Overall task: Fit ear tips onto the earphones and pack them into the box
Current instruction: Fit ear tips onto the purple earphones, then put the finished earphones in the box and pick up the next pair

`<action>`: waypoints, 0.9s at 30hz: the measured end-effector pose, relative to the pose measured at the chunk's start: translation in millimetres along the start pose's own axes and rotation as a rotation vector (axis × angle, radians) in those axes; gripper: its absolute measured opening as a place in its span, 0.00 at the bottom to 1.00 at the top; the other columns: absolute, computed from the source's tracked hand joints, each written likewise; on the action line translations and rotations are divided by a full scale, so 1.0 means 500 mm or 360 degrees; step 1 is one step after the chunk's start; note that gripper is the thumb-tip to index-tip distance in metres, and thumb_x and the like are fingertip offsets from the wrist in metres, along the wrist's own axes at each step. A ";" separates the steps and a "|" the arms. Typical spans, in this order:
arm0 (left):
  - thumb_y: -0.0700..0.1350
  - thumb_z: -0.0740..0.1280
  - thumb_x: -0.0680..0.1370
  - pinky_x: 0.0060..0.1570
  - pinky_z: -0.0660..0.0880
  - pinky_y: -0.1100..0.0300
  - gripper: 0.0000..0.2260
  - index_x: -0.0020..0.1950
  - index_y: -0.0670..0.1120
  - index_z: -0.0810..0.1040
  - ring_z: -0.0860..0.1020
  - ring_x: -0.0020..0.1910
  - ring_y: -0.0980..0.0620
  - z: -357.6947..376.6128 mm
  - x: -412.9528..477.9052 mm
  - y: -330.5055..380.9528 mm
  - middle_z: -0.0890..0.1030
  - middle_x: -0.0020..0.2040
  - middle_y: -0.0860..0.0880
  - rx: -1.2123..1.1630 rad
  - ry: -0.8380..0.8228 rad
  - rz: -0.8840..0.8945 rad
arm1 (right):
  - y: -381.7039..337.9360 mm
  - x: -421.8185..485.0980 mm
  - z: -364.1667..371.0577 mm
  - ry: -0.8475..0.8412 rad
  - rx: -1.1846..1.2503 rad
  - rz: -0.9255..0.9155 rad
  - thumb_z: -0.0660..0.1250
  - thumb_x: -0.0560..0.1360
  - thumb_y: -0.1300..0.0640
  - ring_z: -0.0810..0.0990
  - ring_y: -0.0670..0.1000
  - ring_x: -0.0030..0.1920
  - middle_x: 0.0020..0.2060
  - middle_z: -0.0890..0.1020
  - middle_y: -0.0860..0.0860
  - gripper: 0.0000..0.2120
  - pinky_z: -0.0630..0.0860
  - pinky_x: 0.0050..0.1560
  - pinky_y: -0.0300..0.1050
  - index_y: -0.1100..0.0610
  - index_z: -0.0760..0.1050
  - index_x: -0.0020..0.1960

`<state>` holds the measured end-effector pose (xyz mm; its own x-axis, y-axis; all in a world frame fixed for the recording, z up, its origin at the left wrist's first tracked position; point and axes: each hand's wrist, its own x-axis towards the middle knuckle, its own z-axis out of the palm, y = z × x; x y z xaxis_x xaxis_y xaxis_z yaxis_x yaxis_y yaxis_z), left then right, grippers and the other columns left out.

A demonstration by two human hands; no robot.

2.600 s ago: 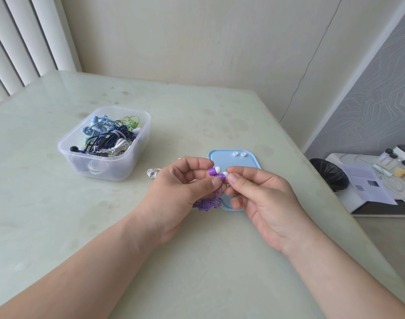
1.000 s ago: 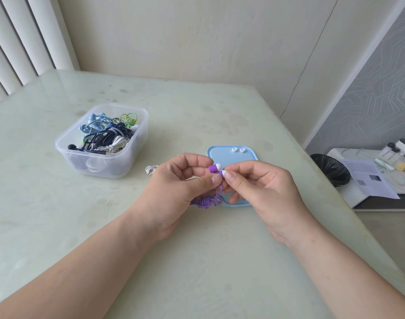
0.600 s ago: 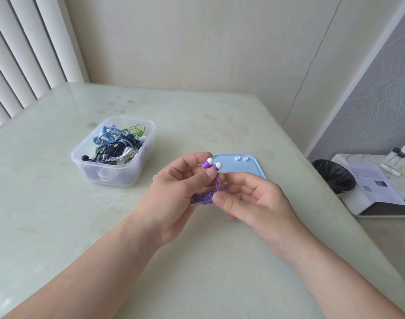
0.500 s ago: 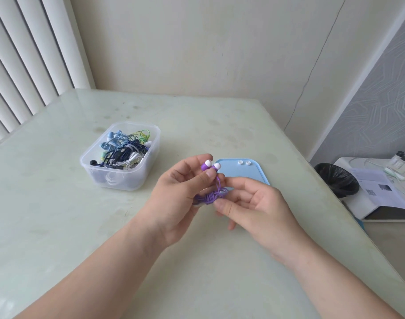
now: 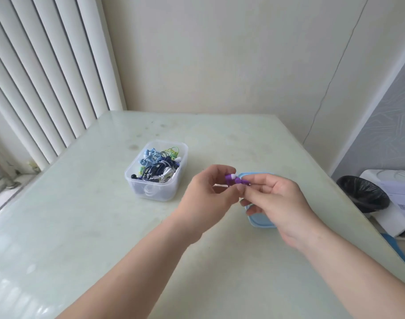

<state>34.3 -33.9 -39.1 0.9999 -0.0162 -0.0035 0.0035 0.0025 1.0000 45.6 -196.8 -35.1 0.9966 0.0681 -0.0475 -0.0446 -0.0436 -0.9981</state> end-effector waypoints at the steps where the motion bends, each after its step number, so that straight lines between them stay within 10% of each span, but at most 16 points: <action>1: 0.40 0.74 0.78 0.57 0.83 0.48 0.11 0.59 0.48 0.81 0.87 0.49 0.46 -0.015 0.002 0.013 0.85 0.52 0.48 0.0095 0.0012 0.0018 | -0.010 0.007 0.010 -0.0044 -0.0037 -0.0014 0.76 0.74 0.61 0.84 0.52 0.39 0.42 0.87 0.59 0.11 0.79 0.37 0.45 0.59 0.83 0.56; 11: 0.39 0.72 0.78 0.46 0.81 0.57 0.07 0.53 0.50 0.81 0.86 0.43 0.54 -0.240 0.089 0.093 0.85 0.45 0.56 0.0912 0.0750 0.0379 | -0.068 0.048 0.125 -0.0232 -0.0085 0.0041 0.65 0.82 0.63 0.84 0.51 0.37 0.46 0.87 0.57 0.09 0.79 0.35 0.47 0.57 0.80 0.59; 23: 0.41 0.63 0.78 0.32 0.64 0.57 0.12 0.35 0.46 0.67 0.69 0.35 0.46 -0.250 0.073 0.080 0.70 0.35 0.47 0.2526 0.0426 -0.0024 | -0.063 0.046 0.126 -0.0219 -0.0176 0.0047 0.68 0.81 0.61 0.84 0.51 0.36 0.44 0.87 0.56 0.06 0.79 0.36 0.47 0.57 0.81 0.56; 27: 0.43 0.65 0.79 0.38 0.70 0.54 0.05 0.45 0.45 0.78 0.74 0.52 0.43 -0.223 0.065 0.103 0.76 0.45 0.48 0.2538 0.0502 0.0285 | -0.059 0.055 0.073 -0.0078 -0.0235 0.0096 0.67 0.81 0.61 0.84 0.50 0.36 0.43 0.87 0.56 0.05 0.78 0.35 0.47 0.57 0.82 0.54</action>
<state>68.9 77.3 11.9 0.9499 0.0640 0.3059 0.0744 -0.9970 -0.0225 71.7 -157.3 -8.7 0.9876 0.1095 -0.1128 -0.0899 -0.1949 -0.9767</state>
